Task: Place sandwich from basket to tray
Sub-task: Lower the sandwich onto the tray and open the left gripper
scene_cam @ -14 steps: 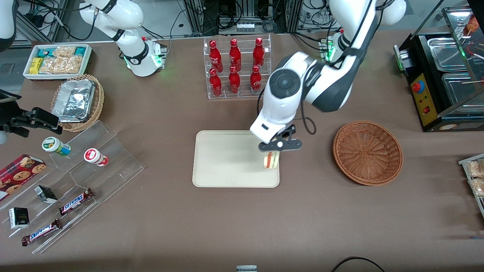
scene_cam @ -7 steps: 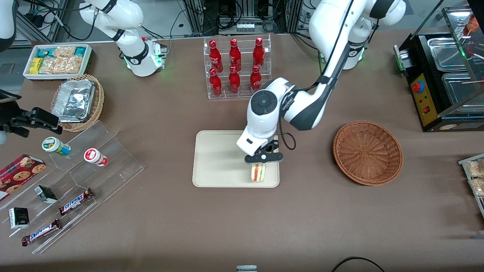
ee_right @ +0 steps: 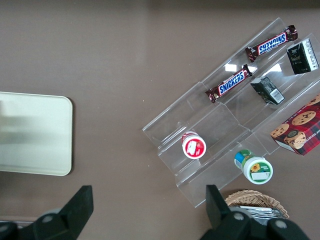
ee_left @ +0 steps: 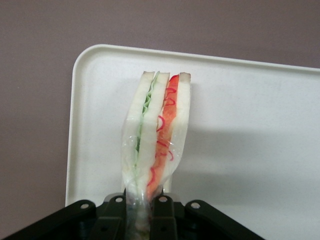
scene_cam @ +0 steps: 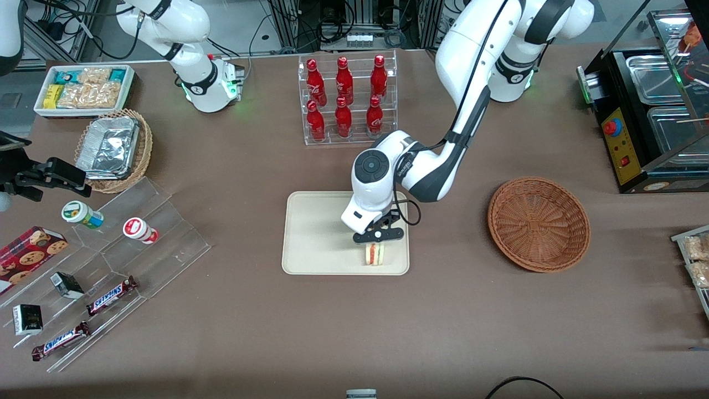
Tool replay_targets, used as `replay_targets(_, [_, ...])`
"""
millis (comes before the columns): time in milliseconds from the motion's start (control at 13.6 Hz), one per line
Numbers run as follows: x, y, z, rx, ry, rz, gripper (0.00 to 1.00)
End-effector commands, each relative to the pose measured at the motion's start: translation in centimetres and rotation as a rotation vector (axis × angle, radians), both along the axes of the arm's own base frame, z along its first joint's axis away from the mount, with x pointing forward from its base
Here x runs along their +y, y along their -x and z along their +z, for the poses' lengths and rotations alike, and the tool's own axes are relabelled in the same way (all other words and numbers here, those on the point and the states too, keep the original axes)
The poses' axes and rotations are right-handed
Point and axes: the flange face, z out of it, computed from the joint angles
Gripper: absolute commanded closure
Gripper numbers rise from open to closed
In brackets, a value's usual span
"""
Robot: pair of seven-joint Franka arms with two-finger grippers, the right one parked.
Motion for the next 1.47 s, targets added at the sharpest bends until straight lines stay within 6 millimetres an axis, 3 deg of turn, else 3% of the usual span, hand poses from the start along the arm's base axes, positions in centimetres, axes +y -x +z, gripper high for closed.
replay_targets(0, [-0.7,-0.3,0.1,-0.023,-0.008,0.017,0.93])
replay_targets(294, [-1.6,0.9,-0.6,-0.015,-0.017,0.013,0.82])
replay_targets(441, [-1.7,1.1,-0.6,-0.014,-0.02,0.014,0.58])
replay_targets(515, [-1.7,1.2,-0.8,-0.01,-0.024,0.013,0.55])
replay_targets(588, [-1.7,1.4,-1.0,-0.006,-0.028,0.011,0.39])
replay_targets(662, [-1.5,1.3,-1.1,-0.006,-0.03,0.009,0.08])
replay_targets(735, [-1.5,1.3,-1.0,-0.007,-0.029,0.01,0.0])
replay_targets(809, [-1.2,0.9,-0.5,-0.009,-0.029,0.018,0.0])
replay_targets(882, [-1.0,0.6,1.2,-0.011,-0.03,0.025,0.0])
replay_targets(1176, [1.6,-0.3,14.0,-0.067,0.011,0.084,0.0])
replay_targets(1324, [3.2,0.6,19.8,-0.069,0.015,0.104,0.0])
replay_targets(1397, [5.1,0.7,22.8,-0.067,0.009,0.124,0.0])
